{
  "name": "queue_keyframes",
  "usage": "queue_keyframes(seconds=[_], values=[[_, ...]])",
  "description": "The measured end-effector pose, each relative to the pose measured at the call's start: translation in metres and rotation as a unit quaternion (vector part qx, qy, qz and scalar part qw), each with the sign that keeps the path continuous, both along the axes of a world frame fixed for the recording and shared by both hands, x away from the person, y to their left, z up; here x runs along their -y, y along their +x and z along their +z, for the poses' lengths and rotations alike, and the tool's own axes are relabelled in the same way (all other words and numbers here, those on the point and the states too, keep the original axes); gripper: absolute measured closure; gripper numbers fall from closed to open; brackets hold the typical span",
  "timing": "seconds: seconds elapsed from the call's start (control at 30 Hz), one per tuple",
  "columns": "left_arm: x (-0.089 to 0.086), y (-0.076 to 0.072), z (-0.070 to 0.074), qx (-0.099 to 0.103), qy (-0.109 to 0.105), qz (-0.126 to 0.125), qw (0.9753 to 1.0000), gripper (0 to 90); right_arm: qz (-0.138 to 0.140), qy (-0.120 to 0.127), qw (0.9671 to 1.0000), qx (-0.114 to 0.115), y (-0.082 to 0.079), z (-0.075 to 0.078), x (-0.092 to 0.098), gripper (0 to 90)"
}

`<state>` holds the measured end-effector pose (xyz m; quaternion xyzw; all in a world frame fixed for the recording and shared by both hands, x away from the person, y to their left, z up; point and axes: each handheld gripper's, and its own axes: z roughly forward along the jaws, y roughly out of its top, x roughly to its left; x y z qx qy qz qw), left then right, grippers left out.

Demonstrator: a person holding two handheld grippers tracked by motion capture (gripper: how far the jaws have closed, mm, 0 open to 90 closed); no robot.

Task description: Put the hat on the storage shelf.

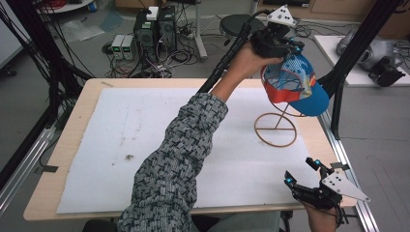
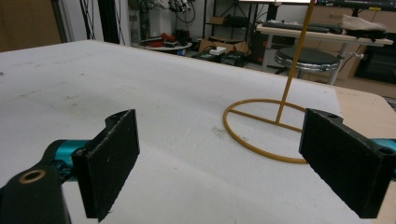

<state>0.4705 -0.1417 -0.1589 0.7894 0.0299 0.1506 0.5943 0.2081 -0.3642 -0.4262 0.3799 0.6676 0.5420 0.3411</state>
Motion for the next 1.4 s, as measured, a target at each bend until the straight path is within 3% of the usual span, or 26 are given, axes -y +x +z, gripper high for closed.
queue_keyframes(seconds=[0.7,1.03,1.2,1.4], values=[[0.014,0.007,-0.029,0.0,0.059,0.012,0.9982,88.2,0.004,0.001,1.0,-0.003,0.001,0.0,-0.002,11.5],[0.023,0.01,-0.041,-0.01,0.066,0.009,0.9977,88.2,0.004,0.001,1.0,-0.003,0.001,-0.001,-0.001,11.5],[0.028,0.008,-0.046,-0.009,0.082,0.002,0.9966,88.2,0.005,0.002,1.0,-0.002,0.001,0.0,-0.001,11.4],[0.029,0.007,-0.048,-0.01,0.081,0.004,0.9967,88.2,0.008,0.003,1.0,-0.003,0.001,0.0,-0.002,11.4]])
